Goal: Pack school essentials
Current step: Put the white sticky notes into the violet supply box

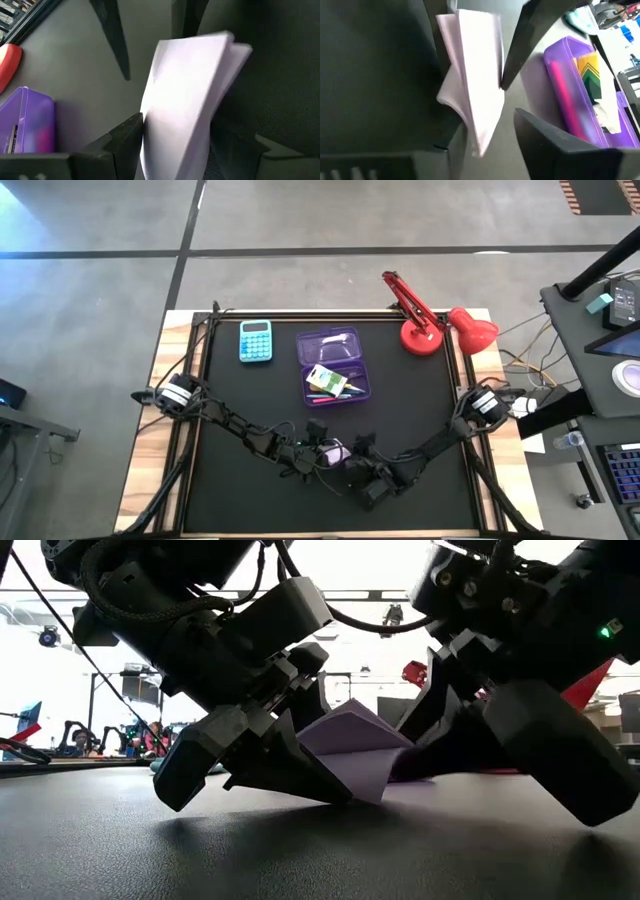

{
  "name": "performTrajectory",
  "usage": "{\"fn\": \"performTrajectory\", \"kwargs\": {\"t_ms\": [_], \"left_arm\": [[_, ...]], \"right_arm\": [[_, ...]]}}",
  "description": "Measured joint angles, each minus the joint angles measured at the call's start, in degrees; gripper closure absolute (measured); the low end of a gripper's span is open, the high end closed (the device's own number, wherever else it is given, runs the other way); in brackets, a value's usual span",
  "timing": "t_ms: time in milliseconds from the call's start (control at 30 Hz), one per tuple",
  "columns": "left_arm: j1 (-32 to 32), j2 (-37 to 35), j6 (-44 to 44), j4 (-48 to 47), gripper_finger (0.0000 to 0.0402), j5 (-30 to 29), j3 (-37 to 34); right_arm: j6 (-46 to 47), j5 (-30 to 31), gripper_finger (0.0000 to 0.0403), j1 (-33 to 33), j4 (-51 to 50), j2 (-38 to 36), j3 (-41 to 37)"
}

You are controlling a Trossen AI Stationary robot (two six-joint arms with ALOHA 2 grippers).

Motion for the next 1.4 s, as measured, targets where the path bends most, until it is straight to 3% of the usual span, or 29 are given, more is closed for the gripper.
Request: {"fn": "performTrajectory", "kwargs": {"t_ms": [400, 600, 933, 1167, 1400], "left_arm": [[0.0, -0.1, -1.4, 0.0, 0.0197, 0.0, 0.0], [-0.1, -2.2, -5.8, -1.0, 0.0197, 1.1, 0.0], [0.0, -12.7, -17.6, -10.9, 0.0197, 0.2, 0.0], [-0.2, -18.8, -30.5, -21.0, 0.0197, 0.1, 0.0], [-1.9, -19.6, -31.5, -22.5, 0.0197, 0.0, -0.1]], "right_arm": [[0.7, -3.8, 0.0388, 0.0, 2.2, 0.0, 0.0], [4.6, -8.0, 0.0393, -0.1, -0.3, -1.4, 0.0], [15.4, -9.7, 0.0394, -3.5, -19.5, -9.5, 0.3], [15.4, -9.4, 0.0394, -12.2, -22.5, -16.2, 0.3], [9.3, -7.0, 0.0394, -22.9, -22.3, -20.0, -0.1]]}}
